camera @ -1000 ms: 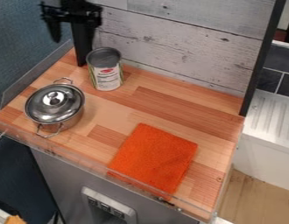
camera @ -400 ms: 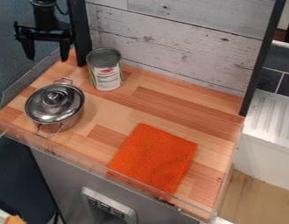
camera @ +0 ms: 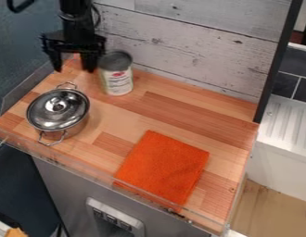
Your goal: Push the can to the upper right side of the table
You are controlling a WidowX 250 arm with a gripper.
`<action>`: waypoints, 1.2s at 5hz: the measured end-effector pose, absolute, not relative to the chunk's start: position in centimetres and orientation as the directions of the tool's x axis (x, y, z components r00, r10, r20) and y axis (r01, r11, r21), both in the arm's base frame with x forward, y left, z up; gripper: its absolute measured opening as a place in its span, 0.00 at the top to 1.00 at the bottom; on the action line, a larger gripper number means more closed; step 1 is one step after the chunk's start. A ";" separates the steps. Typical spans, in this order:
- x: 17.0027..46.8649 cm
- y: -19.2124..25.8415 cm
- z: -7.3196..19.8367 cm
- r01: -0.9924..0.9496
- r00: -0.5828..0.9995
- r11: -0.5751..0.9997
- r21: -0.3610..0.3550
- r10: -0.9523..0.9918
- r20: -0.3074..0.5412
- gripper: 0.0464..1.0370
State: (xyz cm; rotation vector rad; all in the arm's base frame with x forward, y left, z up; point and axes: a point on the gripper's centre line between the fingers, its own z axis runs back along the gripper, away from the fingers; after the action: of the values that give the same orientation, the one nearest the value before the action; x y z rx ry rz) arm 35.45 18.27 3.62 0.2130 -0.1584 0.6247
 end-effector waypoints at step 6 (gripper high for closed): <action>35.4 7.5 3.4 -0.341 0.932 0.934 0.102 0.322 0.170 0.04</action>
State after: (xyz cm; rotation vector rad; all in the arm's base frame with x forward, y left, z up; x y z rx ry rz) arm 35.40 7.54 3.42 0.1312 -0.1515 0.3403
